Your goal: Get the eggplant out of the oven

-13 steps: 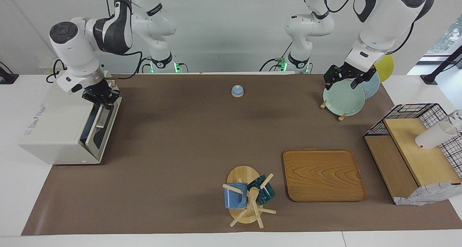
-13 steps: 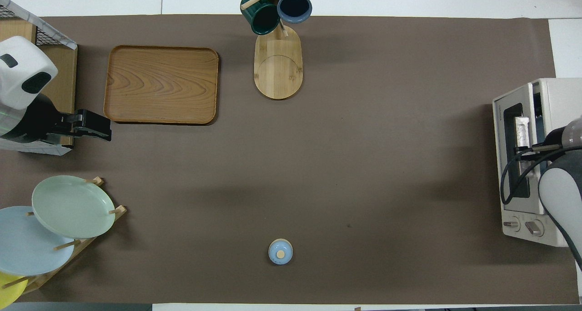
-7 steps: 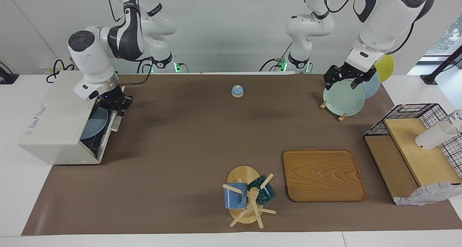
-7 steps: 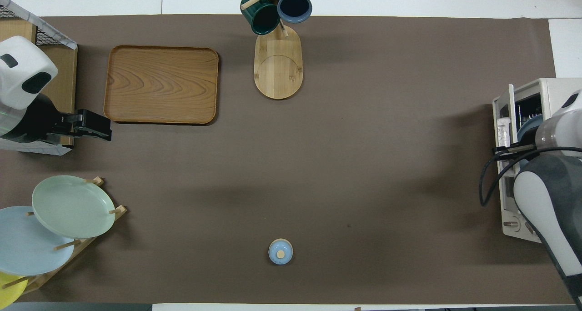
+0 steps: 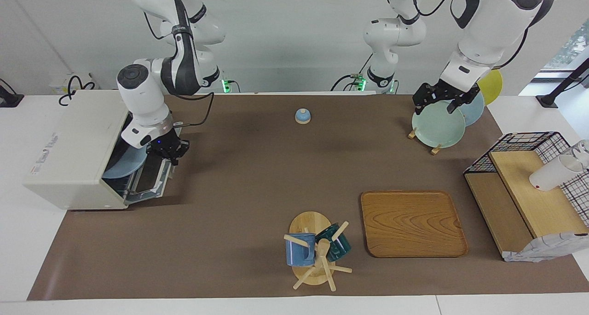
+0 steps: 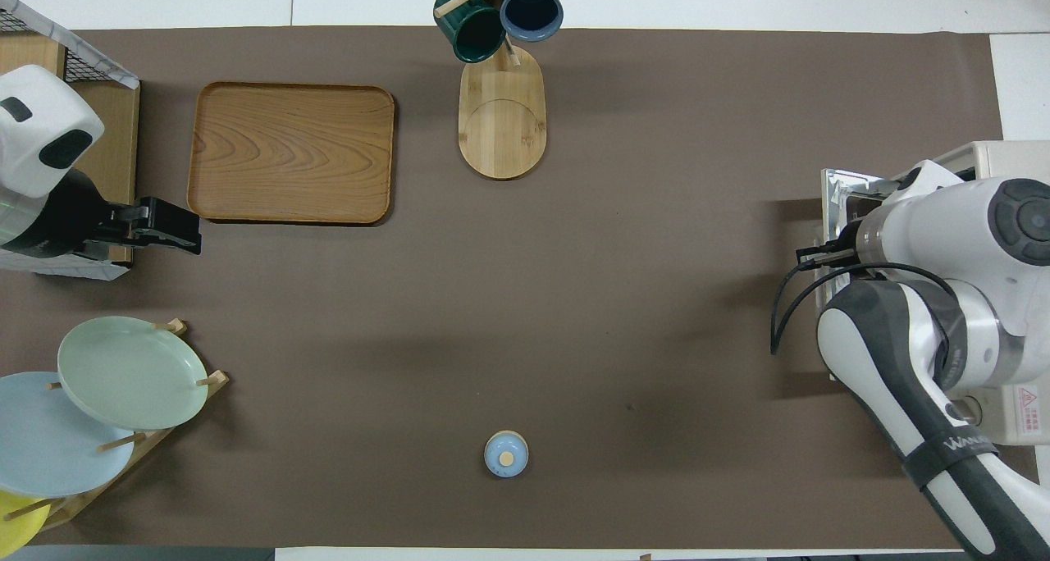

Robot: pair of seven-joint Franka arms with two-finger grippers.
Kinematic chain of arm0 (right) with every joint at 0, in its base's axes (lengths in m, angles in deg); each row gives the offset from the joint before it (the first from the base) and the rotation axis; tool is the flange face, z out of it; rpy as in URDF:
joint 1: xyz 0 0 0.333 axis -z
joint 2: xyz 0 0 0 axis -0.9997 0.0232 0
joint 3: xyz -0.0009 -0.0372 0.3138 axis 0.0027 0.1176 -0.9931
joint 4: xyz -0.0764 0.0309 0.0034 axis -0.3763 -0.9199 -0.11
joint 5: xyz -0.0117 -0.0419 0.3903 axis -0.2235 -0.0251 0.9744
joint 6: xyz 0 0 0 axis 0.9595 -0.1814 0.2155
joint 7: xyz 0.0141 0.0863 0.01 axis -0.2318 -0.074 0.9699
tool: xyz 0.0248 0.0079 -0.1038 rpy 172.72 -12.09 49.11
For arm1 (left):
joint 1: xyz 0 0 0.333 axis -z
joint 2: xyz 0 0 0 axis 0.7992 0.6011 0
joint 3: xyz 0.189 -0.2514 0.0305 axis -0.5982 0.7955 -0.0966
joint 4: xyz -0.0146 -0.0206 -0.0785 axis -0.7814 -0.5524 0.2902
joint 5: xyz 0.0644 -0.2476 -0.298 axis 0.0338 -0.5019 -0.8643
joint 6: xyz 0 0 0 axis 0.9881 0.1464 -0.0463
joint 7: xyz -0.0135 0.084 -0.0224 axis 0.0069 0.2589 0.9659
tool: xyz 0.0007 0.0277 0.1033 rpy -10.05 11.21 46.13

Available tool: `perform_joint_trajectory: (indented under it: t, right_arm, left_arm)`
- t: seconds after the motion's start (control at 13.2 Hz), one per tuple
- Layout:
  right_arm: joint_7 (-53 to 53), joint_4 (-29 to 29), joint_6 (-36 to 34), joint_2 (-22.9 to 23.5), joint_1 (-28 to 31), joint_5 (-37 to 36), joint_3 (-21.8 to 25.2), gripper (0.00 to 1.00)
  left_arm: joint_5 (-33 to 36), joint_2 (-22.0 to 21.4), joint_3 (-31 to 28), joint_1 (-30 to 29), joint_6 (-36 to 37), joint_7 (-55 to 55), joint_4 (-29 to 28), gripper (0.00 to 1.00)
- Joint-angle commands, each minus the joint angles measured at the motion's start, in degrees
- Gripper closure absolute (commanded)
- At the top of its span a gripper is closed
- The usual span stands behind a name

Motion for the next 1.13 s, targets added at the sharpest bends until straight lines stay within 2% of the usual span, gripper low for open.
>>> perform_joint_trajectory:
  t: [0.0,0.3,0.45,0.53,0.6,0.68,0.83,1.06]
  right_arm:
    - [-3.15,1.98,4.18,0.79,-1.66,-0.13,0.36,1.00]
    - [-3.33,2.17,3.58,1.59,-1.58,-0.13,0.27,1.00]
    - [-3.33,-1.24,-2.45,1.42,-1.14,-0.13,0.36,1.00]
    - [-3.59,-2.74,-6.14,0.98,-1.14,-0.13,0.36,0.92]
    - [-4.64,-3.98,-8.79,0.54,-1.05,-0.13,0.45,0.74]
    - [-5.00,-5.03,-10.90,-0.16,-0.88,-0.30,0.71,0.63]
    - [-4.13,-4.87,-10.67,-0.52,2.79,-0.39,0.71,0.62]
    - [-3.16,-3.20,-9.43,-1.05,3.87,-0.39,0.62,0.62]
  left_arm:
    - [-0.68,-0.96,0.01,-0.32,0.08,-0.48,-0.72,0.00]
    - [-0.59,-0.88,0.01,-0.32,0.17,-0.48,-0.72,0.00]
    - [-0.68,-0.96,0.01,-0.32,0.17,-0.48,-0.72,0.00]
    - [-0.68,-0.96,0.01,-0.32,0.08,-0.48,-0.72,0.00]
    - [-0.68,-0.96,0.01,-0.32,0.08,-0.48,-0.72,0.00]
    - [-0.68,-0.96,0.01,-0.32,0.17,-0.48,-0.72,0.00]
    - [-0.59,-0.96,0.01,-0.32,0.08,-0.48,-0.72,0.00]
    - [-0.68,-0.96,0.01,-0.32,0.17,-0.48,-0.72,0.00]
